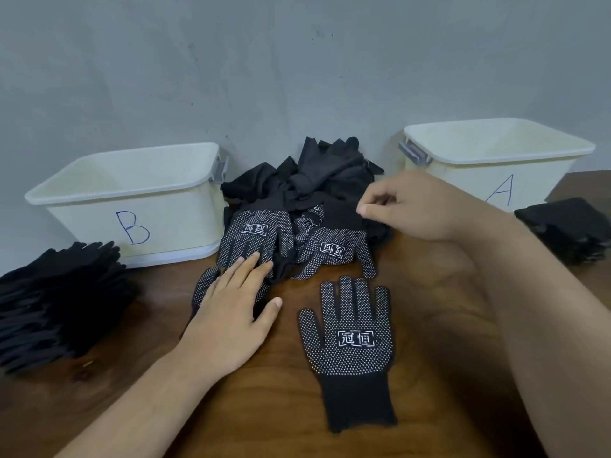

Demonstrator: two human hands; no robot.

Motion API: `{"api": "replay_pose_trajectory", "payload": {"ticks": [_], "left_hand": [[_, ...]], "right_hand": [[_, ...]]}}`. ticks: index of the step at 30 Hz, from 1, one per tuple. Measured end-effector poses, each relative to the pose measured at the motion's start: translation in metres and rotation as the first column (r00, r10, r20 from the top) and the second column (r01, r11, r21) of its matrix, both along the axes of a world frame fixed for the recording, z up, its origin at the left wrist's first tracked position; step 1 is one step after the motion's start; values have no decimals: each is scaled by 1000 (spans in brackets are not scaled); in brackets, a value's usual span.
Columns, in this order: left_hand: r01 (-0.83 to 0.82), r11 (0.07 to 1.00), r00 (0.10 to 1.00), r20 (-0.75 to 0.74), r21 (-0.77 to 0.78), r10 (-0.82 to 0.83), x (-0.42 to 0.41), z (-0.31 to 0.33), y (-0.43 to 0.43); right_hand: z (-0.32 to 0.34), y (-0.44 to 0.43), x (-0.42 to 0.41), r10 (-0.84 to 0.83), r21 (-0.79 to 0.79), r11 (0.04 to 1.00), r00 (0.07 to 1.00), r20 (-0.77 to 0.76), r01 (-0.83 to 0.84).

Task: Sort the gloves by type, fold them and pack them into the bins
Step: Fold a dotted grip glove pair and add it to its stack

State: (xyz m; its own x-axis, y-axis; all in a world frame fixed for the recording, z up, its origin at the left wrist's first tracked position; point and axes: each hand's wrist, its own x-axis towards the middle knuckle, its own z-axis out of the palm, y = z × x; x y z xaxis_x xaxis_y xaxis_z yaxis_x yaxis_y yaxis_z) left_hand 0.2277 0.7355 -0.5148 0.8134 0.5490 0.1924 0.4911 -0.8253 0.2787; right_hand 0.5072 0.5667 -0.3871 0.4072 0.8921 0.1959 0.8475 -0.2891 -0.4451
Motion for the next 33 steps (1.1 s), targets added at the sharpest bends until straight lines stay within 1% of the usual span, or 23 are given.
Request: {"api": "replay_pose_trajectory", "payload": {"ticks": [3, 5, 8, 11, 12, 16, 17, 18, 20, 21, 22, 24, 27, 29, 31, 33], "left_hand": [[1, 1000, 1000, 2, -5, -1, 0, 1, -1], [2, 1000, 1000, 5, -6, -2, 0, 0, -1], [5, 1000, 1000, 7, -4, -5, 0, -1, 1], [3, 1000, 1000, 13, 3, -3, -1, -1, 1], [1, 1000, 1000, 9, 6, -1, -1, -2, 0], [-3, 1000, 1000, 0, 10, 3, -2, -1, 0], [-5, 1000, 1000, 1, 8, 5, -2, -1, -1], [-7, 1000, 1000, -1, 8, 7, -2, -1, -1], [-9, 1000, 1000, -4, 10, 9, -2, 0, -2], [-11, 1000, 1000, -4, 8, 12, -2, 0, -2], [-13, 1000, 1000, -7, 6, 13, -2, 0, -2], [-14, 1000, 1000, -13, 6, 14, -1, 1, -2], [-24, 1000, 999, -24, 10, 24, -2, 2, -3], [-37, 999, 998, -41, 17, 38, -2, 3, -4], [-52, 998, 997, -52, 26, 53, -2, 3, -5], [-67, 997, 996, -58, 34, 69, 0, 3, -5]], "right_hand": [[-15, 10, 0, -141, 27, 990, 984, 111, 139], [-26, 16, -1, -196, 57, 980, 967, 165, 189], [-39, 23, 0, -142, 69, 989, 980, 140, 133], [-48, 25, -2, -114, 46, 993, 977, 179, 108], [-52, 26, -5, -111, 60, 993, 976, 189, 102], [-56, 28, -7, -173, 241, 964, 953, 248, 113], [-53, 27, -4, -210, 318, 938, 955, 209, 137], [-47, 25, -1, -256, 404, 895, 959, 122, 188], [-36, 18, 11, -357, 550, 772, 933, -41, 319], [-33, 14, 18, -406, 571, 732, 911, -71, 371], [-32, 12, 24, -446, 552, 726, 892, -74, 409], [-34, 9, 32, -479, 451, 779, 878, -20, 435], [-47, 13, 30, -446, 326, 858, 891, 84, 398], [-51, 19, 22, -372, 335, 885, 924, 87, 324], [-54, 28, 12, -221, 364, 915, 970, 97, 172], [-59, 35, -1, -57, 305, 952, 979, 196, -6]]}}
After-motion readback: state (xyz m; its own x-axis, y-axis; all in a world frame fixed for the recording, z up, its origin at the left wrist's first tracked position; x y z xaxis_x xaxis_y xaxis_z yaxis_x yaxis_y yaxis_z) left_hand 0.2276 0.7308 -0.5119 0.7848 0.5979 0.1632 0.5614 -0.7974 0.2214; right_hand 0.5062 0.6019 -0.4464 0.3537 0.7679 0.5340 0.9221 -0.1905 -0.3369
